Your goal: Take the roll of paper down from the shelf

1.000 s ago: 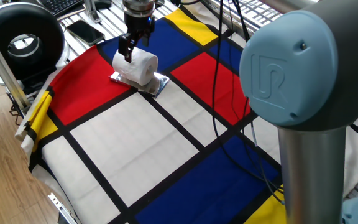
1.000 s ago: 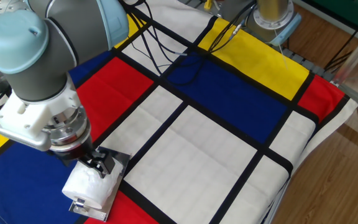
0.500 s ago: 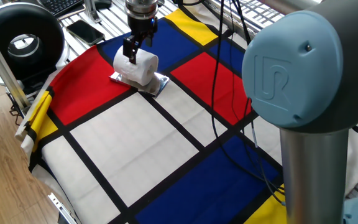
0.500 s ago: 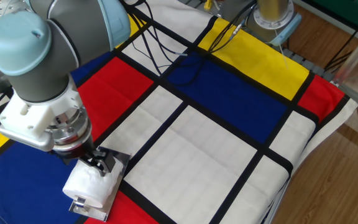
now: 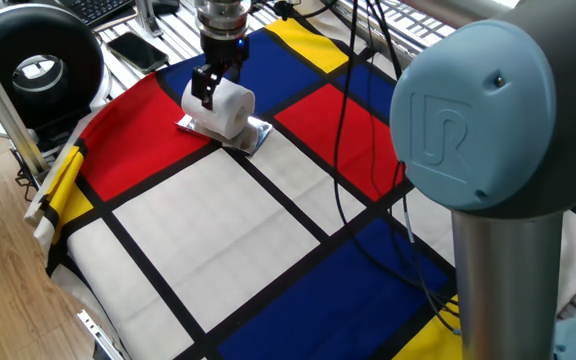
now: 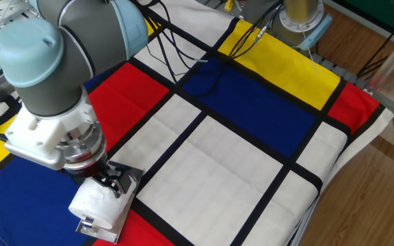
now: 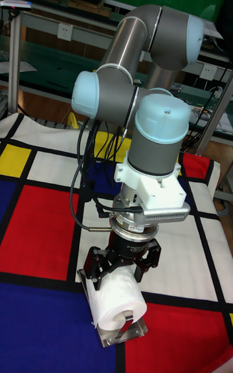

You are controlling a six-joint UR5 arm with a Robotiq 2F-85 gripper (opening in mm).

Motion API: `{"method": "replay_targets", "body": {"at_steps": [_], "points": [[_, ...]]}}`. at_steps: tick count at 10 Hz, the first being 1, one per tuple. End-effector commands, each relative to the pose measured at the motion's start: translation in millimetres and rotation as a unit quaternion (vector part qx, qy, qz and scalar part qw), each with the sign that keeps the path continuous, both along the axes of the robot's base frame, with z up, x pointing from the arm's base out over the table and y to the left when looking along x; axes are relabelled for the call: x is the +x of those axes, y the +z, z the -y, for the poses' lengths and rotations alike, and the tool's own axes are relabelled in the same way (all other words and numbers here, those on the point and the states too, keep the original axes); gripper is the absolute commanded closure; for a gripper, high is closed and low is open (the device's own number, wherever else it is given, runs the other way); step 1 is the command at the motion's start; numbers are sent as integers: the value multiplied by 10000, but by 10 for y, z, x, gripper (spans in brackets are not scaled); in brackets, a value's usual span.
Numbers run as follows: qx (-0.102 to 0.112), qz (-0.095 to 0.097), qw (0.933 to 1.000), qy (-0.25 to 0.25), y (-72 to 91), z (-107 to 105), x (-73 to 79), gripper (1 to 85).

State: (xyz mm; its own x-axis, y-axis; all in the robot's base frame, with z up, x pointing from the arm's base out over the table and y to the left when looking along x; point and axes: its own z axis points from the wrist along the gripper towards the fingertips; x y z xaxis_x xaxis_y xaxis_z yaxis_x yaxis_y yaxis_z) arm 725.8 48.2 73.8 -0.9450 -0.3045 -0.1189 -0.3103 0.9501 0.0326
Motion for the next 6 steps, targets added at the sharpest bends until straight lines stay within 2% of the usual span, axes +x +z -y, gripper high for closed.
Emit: {"method": "replay_targets", "body": {"at_steps": [1, 6], "points": [[62, 15, 9999, -83, 1, -77, 16, 7], [71, 24, 10000, 46, -27, 46, 35, 7]]}}
